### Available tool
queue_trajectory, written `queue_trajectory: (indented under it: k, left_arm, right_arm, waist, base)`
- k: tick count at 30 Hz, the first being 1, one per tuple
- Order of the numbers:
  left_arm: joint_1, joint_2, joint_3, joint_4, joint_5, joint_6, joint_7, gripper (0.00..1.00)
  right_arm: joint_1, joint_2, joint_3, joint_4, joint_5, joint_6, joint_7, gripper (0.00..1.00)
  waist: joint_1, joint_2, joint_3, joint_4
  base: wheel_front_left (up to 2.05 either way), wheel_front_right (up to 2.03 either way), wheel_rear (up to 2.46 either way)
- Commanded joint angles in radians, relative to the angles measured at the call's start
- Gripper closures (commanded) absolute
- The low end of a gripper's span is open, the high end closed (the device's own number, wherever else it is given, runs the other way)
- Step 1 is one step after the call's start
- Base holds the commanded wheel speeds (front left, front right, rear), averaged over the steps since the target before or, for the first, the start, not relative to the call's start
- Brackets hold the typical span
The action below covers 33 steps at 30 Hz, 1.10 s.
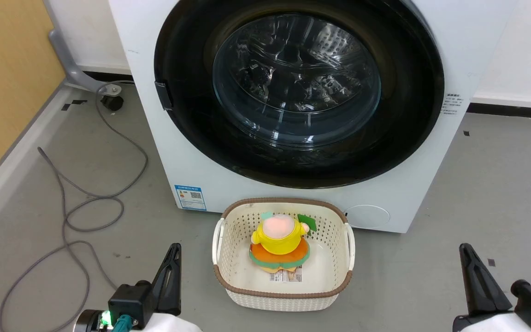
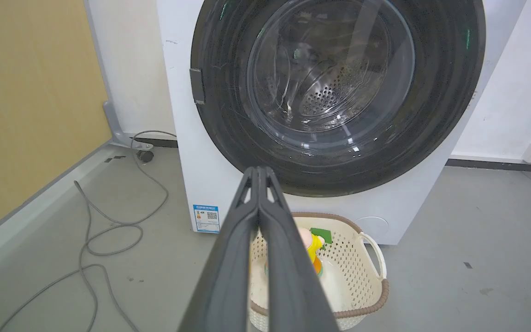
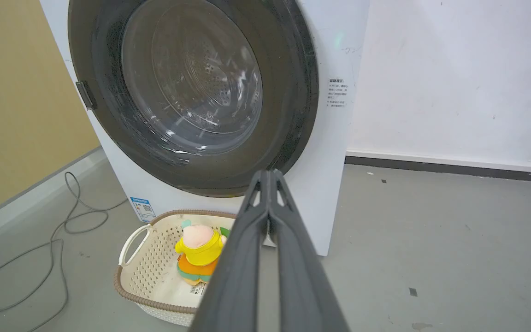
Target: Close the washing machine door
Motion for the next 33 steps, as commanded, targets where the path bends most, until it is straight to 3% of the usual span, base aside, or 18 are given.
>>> queue_trajectory:
  k: [1,33]
  left_arm:
    - [-0.009,-0.001,0.006,-0.006,0.01,-0.005,0.005,1.0]
    - [-0.021,-0.012,0.057,-0.029,0.058,-0.023,0.067,1.0]
  right_arm:
    - [-0.019,0.002,0.003,0.002,-0.002,0.0,0.003,1.0]
    - [-0.048,0.003,0.033,0.005,-0.034,0.0,0.043,1.0]
  waist:
    - [0.0,-0.0001,0.0,0.0]
    - [0.0,-0.0001,0.001,-0.015]
  base:
    - [0.0,0.0,0.0]
    - [0.0,0.0,0.0]
